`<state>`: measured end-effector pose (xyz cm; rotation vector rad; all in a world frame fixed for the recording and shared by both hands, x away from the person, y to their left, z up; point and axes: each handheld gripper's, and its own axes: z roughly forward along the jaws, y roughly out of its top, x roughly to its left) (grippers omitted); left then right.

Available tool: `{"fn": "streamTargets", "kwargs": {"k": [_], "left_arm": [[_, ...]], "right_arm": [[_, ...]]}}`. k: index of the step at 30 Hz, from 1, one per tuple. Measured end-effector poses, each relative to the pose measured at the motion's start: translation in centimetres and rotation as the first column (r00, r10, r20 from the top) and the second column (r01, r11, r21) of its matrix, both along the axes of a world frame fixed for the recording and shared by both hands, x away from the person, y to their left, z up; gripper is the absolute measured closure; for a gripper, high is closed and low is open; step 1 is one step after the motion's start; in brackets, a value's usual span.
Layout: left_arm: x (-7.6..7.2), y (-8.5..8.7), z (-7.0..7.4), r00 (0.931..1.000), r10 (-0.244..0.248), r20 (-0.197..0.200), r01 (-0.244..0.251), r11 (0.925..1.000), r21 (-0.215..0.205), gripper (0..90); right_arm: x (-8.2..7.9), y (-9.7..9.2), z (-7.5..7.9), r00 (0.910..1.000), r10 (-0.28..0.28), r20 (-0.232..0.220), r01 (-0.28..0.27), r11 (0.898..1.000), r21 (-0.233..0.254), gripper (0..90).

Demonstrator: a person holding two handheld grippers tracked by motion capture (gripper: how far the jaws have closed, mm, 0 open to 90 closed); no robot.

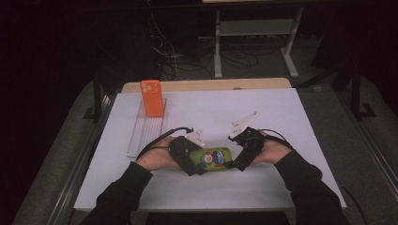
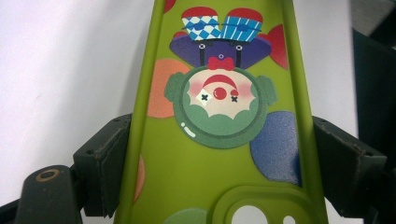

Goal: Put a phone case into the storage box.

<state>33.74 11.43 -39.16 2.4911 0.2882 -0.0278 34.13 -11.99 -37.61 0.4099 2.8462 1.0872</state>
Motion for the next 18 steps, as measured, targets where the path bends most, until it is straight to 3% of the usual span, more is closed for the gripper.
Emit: {"fn": "streamTargets", "kwargs": {"k": [3, 6, 9, 11, 13, 14, 15, 18], "left_arm": [[0.1, 0.1, 0.0, 0.9987, 0.051, -0.006, -0.051, 0.9987, 0.008, 15.4], [0.3, 0.1, 0.0, 0.9937, 0.111, 0.009, -0.111, 0.9937, 0.011, 15.4], [0.4, 0.1, 0.1, 0.9838, 0.179, 0.011, -0.179, 0.9838, 0.008, 15.4], [0.5, 0.1, 0.2, 0.9814, 0.190, 0.026, -0.191, 0.9815, 0.017, 15.4], [0.4, 0.0, 0.3, 0.9736, 0.226, 0.034, -0.226, 0.9742, 0.000, 15.4], [0.5, 0.2, 0.4, 0.9752, 0.217, 0.044, -0.218, 0.9759, 0.012, 15.4], [0.5, 0.1, 0.4, 0.9692, 0.243, 0.037, -0.243, 0.9699, -0.007, 15.4], [0.6, 0.3, 0.7, 0.9641, 0.262, 0.043, -0.262, 0.9650, 0.002, 15.4]], "right_arm": [[0.0, -1.0, -0.1, 0.9974, -0.072, -0.004, 0.072, 0.997, 0.030, 0.0], [0.0, -1.9, -0.2, 0.9855, -0.166, -0.035, 0.168, 0.984, 0.061, 0.0], [-0.3, -2.4, -0.5, 0.9657, -0.251, -0.066, 0.256, 0.963, 0.080, 0.0], [-0.5, -2.6, -0.8, 0.9597, -0.273, -0.065, 0.278, 0.957, 0.080, 0.0], [-0.9, -2.7, -1.2, 0.9494, -0.306, -0.073, 0.311, 0.946, 0.086, 0.0], [-1.1, -2.8, -1.3, 0.9474, -0.312, -0.073, 0.318, 0.943, 0.098, 0.0], [-1.3, -2.8, -1.4, 0.9423, -0.324, -0.083, 0.332, 0.937, 0.105, 0.0], [-1.8, -2.9, -1.9, 0.9284, -0.364, -0.074, 0.371, 0.920, 0.129, 0.0]]}}
